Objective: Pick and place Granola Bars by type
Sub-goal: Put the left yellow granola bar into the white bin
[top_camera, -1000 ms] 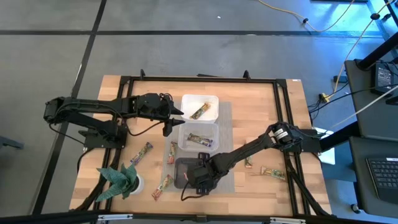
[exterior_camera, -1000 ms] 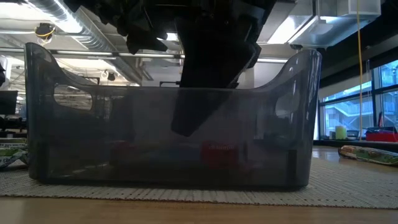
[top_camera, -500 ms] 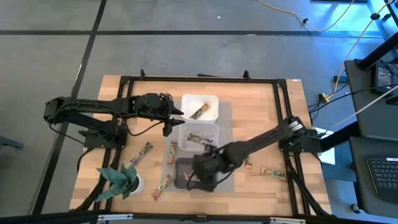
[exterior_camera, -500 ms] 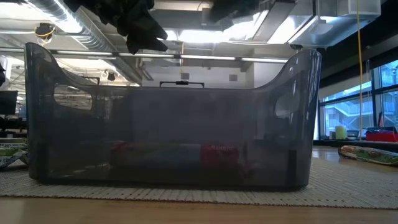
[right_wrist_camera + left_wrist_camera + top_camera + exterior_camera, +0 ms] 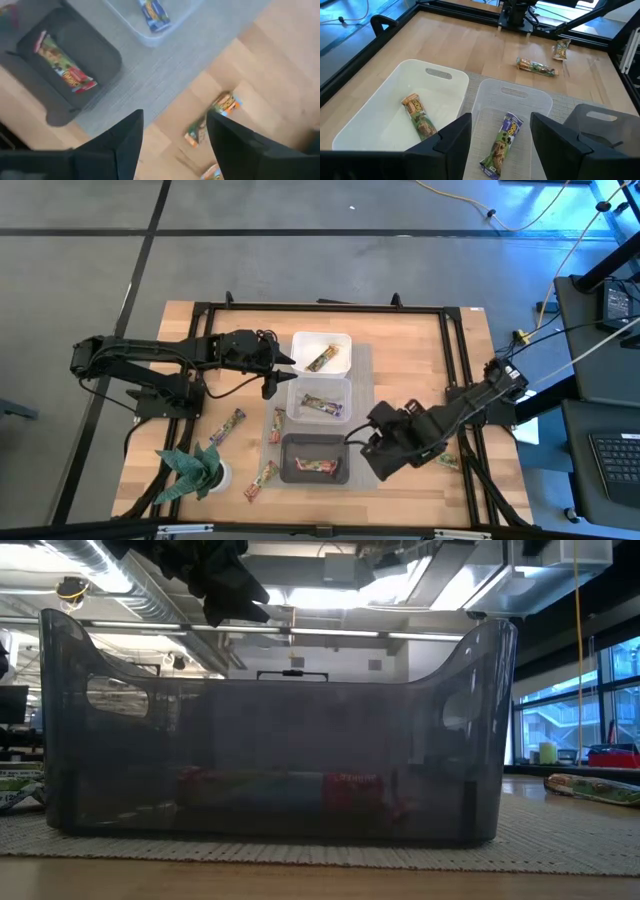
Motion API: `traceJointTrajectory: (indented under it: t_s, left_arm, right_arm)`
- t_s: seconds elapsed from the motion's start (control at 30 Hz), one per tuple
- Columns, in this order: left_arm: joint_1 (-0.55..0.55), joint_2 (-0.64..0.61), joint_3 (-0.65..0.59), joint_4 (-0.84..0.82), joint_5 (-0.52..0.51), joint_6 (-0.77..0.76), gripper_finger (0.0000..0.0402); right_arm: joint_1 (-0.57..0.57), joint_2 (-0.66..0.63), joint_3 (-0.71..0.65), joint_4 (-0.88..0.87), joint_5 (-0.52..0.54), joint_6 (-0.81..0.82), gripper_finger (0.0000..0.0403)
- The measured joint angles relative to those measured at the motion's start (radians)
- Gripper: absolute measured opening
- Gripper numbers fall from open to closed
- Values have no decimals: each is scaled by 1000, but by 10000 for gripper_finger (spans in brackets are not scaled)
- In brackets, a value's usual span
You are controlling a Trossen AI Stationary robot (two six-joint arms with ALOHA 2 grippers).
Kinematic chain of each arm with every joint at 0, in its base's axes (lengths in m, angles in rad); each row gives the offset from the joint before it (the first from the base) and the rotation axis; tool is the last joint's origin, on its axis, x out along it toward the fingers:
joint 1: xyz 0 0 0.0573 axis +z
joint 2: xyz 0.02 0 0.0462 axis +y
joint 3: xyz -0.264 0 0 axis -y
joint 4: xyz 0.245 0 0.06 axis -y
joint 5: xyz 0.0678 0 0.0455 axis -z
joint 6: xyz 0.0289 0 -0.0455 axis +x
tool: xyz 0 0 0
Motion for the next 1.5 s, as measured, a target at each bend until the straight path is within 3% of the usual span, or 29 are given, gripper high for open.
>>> traceJointTrajectory:
  t_s: [0.2, 0.5, 0.73, 0.9, 1.3, 1.5]
  left_arm:
    - [0, 0, 0, 0, 0, 0, 197]
    - [0, 0, 0, 0, -3, 1, 196]
    - [0, 0, 0, 0, -5, 1, 195]
    - [0, 0, 0, 0, -5, 1, 197]
    - [0, 0, 0, 0, -5, 1, 197]
    - [0, 0, 0, 0, -6, 1, 195]
  right_arm:
    - [-1, -37, -205, 13, -95, 178, 220]
    - [-9, -216, -621, 361, -83, 345, 220]
    - [-32, -227, -823, 577, -122, 395, 220]
    - [-55, -226, -918, 681, -129, 395, 220]
    - [-97, -226, -941, 640, -130, 390, 220]
    - [-96, -226, -1003, 744, -147, 396, 220]
